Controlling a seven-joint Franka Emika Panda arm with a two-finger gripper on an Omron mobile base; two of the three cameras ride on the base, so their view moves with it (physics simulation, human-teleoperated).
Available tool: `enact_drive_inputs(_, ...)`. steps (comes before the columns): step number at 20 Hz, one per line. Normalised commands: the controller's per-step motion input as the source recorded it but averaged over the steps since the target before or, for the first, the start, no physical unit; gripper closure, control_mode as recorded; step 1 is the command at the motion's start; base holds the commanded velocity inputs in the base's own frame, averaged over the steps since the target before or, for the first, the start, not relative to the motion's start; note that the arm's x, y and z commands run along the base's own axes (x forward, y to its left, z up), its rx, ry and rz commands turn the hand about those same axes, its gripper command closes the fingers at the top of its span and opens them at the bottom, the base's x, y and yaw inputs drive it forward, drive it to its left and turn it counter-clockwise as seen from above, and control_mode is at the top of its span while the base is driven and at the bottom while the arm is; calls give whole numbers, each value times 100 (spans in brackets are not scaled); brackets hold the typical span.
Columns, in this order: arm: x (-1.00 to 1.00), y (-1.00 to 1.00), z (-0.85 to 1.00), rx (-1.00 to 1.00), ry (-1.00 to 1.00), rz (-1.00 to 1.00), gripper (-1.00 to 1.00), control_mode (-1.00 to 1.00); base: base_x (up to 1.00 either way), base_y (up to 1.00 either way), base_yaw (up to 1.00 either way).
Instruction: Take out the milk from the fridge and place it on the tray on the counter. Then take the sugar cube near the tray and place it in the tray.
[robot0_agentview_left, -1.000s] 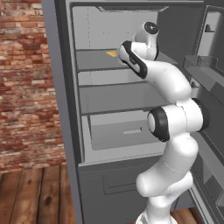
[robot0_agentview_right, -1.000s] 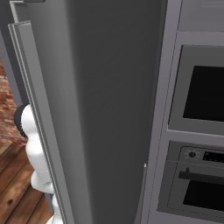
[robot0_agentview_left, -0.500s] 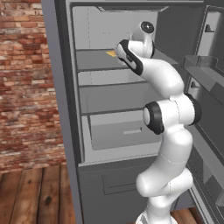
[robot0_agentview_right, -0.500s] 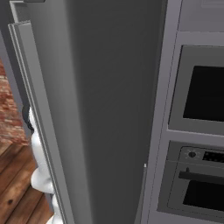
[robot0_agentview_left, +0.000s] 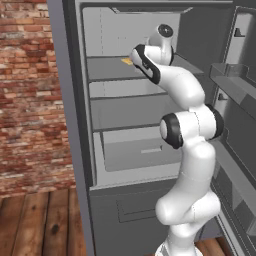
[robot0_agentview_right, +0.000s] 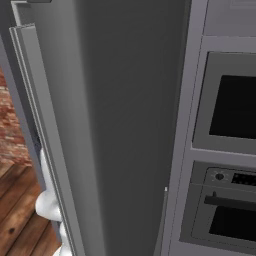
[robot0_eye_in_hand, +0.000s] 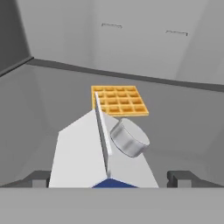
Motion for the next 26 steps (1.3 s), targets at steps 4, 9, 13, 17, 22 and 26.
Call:
enact_drive_inputs(4,12,4,-6,0,0,0,100,-100,0,0,0)
enact_drive_inputs(9,1,0,0,0,0,0,100,-100,0,0,0)
enact_drive_inputs(13,-50,0,0,0,-3,0,100,-100,0,0,0)
enact_drive_inputs(17,-100,0,-3,0,-18,0,100,-100,0,0,0)
enact_drive_inputs(22,-100,8,-19,0,-31,0,100,-100,0,0,0)
enact_drive_inputs(26,-100,35,-43,0,-30,0,100,-100,0,0,0)
